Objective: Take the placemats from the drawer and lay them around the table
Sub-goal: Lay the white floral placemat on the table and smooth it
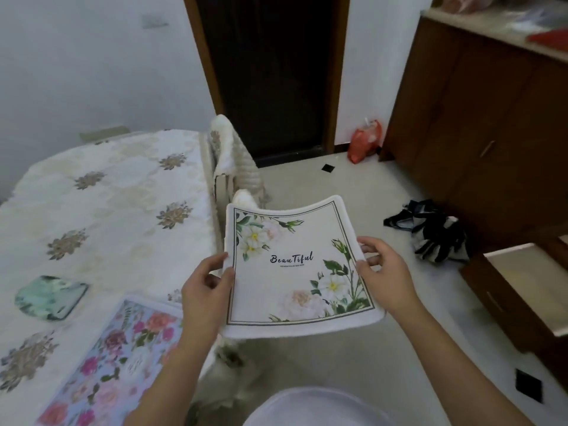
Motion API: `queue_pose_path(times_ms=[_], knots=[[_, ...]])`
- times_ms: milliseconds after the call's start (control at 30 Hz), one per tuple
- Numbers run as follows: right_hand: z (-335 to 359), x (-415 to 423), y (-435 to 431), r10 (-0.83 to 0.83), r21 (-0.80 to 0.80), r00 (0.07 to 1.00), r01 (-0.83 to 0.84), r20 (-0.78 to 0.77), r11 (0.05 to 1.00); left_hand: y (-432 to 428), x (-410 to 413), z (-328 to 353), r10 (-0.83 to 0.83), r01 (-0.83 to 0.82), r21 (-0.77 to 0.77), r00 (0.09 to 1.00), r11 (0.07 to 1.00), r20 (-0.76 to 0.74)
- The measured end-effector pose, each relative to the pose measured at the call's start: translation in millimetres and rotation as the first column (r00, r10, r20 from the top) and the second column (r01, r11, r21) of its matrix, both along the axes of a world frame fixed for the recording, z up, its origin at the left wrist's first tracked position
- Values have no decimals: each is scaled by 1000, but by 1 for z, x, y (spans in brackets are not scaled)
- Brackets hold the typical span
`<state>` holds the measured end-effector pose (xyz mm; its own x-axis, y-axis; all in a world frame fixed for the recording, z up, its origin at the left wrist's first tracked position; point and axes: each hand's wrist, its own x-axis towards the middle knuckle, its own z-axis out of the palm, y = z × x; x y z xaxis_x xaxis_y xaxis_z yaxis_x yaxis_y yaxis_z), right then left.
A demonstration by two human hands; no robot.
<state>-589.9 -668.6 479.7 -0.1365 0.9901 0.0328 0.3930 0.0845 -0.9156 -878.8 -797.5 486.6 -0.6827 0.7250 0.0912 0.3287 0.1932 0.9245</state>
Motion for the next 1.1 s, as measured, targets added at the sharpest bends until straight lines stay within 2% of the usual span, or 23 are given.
queue_pose_path(times_ms=[133,267,467,633,800,1100], knots=[[-11,64,26,-34,-57,999,33,-17,998,36,60,-4,-37,37,-11,999,999,-8],[-21,98,58,12,-99,1000,-13,-12,995,55,104,-15,-5,4,-45,1000,999,-13],[-19,90,111,137,-115,990,-138,-25,984,67,117,-19,164,-164,-93,986,982,-13],[-24,74,164,158,-110,987,-159,-16,981,117,100,-22,204,-201,-86,978,976,31],[-33,73,229,52,-83,998,-48,46,995,217,80,-39,115,-110,-64,991,992,70],[-3,95,341,-282,-52,955,288,95,956,443,76,-35,-245,258,-64,956,964,164]])
